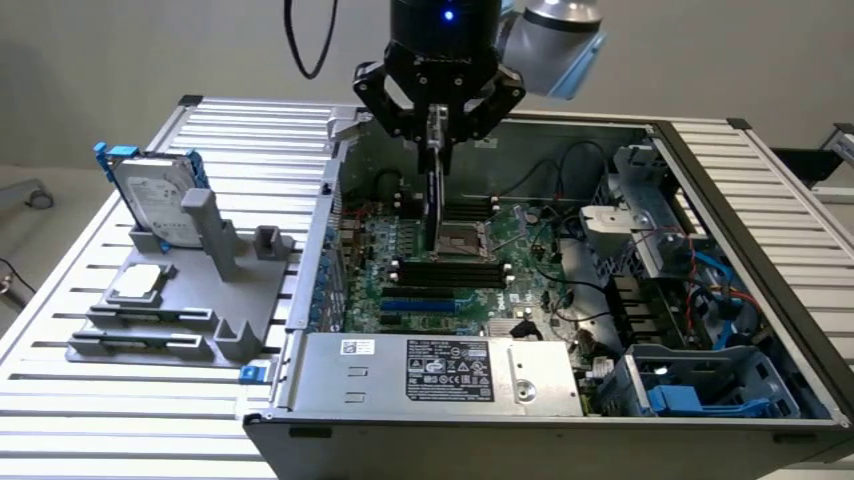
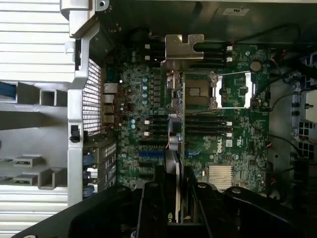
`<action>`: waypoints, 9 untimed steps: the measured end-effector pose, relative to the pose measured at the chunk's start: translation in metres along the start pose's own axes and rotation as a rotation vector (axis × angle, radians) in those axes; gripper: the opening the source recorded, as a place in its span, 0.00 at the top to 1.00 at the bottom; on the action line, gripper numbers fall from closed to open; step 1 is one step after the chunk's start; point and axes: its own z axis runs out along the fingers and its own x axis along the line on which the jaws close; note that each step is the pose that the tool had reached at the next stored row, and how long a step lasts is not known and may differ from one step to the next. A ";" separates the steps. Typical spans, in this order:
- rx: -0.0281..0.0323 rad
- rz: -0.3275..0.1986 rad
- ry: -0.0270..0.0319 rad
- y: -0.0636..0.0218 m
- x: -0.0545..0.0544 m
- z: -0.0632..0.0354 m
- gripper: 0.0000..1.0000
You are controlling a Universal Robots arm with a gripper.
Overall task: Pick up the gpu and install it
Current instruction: 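Pick up the gpu and move the gpu toward the slot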
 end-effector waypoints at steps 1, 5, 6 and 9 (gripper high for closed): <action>0.0000 0.000 0.0001 0.0002 -0.005 0.0019 0.74; 0.0001 0.000 0.0005 0.0032 -0.023 0.0095 0.74; 0.0000 0.000 0.0006 0.0040 -0.027 0.0115 0.74; -0.0009 0.000 0.0014 0.0041 -0.034 0.0152 0.74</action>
